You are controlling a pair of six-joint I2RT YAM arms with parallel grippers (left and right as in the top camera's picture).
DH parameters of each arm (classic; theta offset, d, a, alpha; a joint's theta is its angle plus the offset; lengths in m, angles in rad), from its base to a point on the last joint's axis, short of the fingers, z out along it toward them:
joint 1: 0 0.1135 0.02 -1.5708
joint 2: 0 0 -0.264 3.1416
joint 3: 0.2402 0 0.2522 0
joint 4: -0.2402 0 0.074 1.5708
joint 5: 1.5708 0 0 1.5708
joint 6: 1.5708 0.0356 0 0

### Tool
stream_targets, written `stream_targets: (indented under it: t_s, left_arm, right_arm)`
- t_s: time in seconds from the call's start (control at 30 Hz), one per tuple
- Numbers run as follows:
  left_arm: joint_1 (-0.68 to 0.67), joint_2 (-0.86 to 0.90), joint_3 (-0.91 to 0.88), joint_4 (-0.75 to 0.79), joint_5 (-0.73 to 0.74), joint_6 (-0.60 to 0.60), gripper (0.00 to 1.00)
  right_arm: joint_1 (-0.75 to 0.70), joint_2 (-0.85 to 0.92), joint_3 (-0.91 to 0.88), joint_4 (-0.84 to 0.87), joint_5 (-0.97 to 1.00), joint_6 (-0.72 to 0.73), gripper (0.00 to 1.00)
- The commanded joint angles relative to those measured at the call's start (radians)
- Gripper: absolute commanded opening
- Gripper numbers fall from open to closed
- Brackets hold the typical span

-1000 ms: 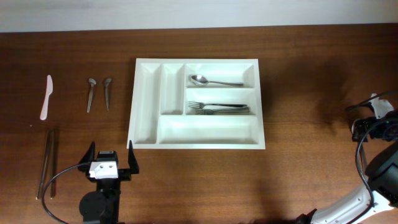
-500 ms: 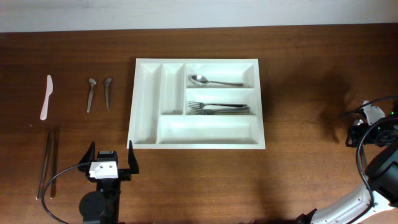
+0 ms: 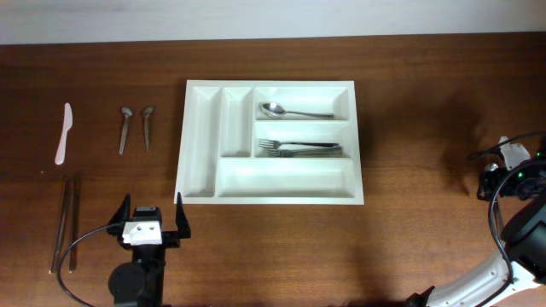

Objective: Pack container
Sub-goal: 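Lower the right gripper over the second silver spoon and close on its handle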

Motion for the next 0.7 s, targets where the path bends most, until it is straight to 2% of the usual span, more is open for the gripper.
stream_targets:
  t_s: [0.0, 0.67]
  left_arm:
    - [0.006, -0.005, -0.005, -0.003, 0.001, -0.010, 0.99]
    - [0.006, -0.005, -0.005, -0.003, 0.001, -0.010, 0.99]
  right_arm:
    - [-0.002, 0.018, -0.005, 0.010, 0.012, -0.003, 0.99]
    - [-0.002, 0.039, -0.005, 0.010, 0.013, -0.003, 0.99]
